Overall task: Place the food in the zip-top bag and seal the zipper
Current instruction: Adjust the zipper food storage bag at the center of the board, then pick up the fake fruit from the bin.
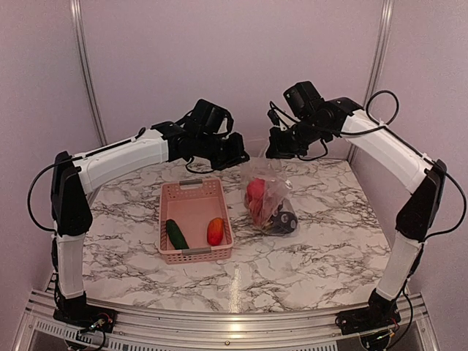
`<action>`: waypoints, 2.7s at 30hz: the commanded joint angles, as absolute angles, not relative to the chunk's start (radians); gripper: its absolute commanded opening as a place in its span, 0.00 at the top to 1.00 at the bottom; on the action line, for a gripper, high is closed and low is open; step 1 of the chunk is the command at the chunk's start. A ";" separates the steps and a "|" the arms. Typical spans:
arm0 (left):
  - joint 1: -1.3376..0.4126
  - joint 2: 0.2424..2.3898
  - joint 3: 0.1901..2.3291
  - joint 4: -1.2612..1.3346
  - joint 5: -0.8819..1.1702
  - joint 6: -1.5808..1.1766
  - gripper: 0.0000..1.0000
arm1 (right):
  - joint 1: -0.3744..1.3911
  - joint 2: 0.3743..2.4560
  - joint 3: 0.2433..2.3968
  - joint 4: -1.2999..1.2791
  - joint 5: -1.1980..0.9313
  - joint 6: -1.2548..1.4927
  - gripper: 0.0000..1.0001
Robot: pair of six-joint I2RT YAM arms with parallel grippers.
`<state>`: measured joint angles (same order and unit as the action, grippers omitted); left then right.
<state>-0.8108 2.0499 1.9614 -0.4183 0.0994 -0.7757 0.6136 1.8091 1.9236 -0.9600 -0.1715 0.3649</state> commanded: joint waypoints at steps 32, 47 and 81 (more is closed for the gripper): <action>-0.846 1.474 1.309 -0.331 -0.176 -0.439 0.09 | 0.697 1.782 1.889 -0.891 -0.046 0.342 1.00; -0.815 1.497 1.134 -0.424 -0.044 -0.542 0.11 | 0.697 1.804 1.911 -0.908 -0.085 0.334 1.00; -0.814 1.979 1.422 -0.523 0.134 -0.668 0.36 | 0.695 1.776 1.877 -0.905 -0.077 0.339 1.00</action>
<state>-0.8146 1.9442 1.3895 -0.4988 0.1234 -0.6708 0.6922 1.7893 1.8801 -0.9203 -0.0742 0.3389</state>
